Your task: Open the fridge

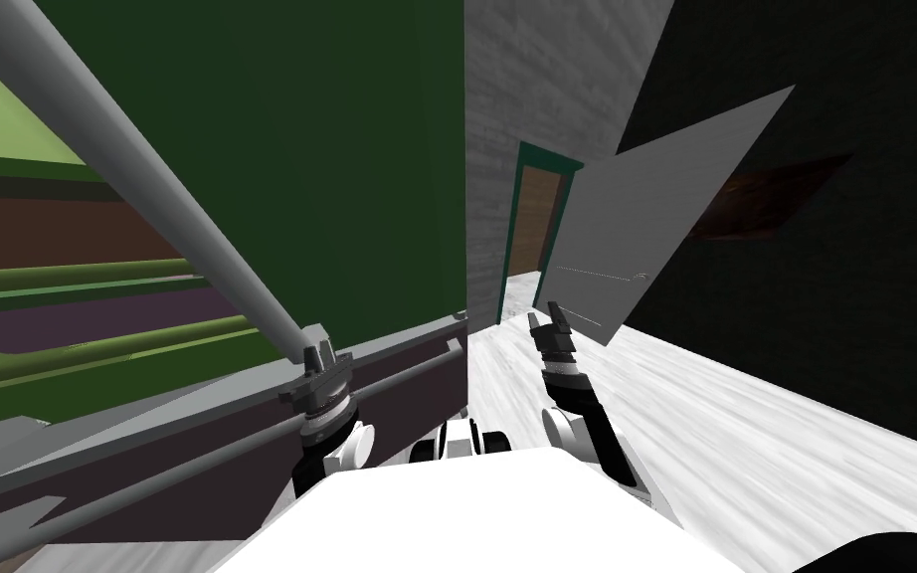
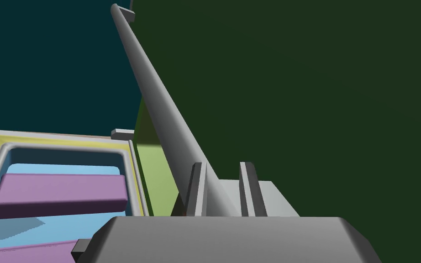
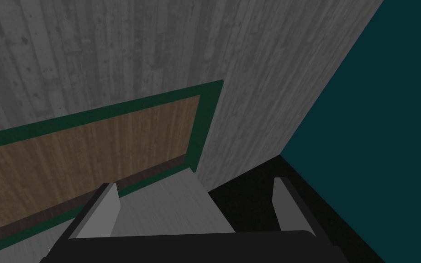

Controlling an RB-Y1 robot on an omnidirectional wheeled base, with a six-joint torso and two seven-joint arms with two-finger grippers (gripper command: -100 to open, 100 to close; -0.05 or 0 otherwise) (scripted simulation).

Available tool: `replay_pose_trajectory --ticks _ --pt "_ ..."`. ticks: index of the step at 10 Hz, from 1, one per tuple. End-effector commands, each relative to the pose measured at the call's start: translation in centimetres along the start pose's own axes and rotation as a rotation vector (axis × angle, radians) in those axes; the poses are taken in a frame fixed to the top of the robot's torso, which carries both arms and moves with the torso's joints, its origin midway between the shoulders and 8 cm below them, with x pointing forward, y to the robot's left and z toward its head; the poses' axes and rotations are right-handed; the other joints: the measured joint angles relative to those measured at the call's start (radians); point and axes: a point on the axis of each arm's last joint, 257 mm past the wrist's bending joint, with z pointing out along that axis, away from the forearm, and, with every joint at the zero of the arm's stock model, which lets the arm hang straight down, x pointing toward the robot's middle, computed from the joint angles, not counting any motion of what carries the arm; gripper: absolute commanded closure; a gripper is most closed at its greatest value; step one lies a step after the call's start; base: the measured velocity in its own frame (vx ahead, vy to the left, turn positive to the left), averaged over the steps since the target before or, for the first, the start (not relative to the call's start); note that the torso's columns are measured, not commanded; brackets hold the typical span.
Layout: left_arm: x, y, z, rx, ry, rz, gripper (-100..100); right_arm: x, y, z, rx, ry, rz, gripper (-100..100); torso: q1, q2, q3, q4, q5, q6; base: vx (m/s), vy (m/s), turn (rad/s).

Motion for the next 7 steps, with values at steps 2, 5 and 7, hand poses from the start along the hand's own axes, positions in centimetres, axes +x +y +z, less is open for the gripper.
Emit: replay_pose_trajectory --ticks 2,5,7 --pt "-0.2 -0.1 -2.3 -0.002 -0.008 0.005 100 0.0 0.0 0.0 0.000 0.000 0.000 0 0.000 0.000 0.000 0.000 0.000 0.000 0.005 0.013 -0.014" --pt "-0.2 0.1 -3.3 -0.009 -0.012 0.002 -100 0.0 0.0 0.0 0.000 0.000 0.000 0 0.000 0.002 0.001 0.001 0.000 0.000 0.002 0.019 -0.007" --pt "-1.6 0.7 -2.6 -0.011 0.000 0.016 -100 0.0 0.0 0.0 0.000 0.000 0.000 0 0.001 0.000 0.000 0.000 0.000 0.000 -0.023 -0.013 -0.113"
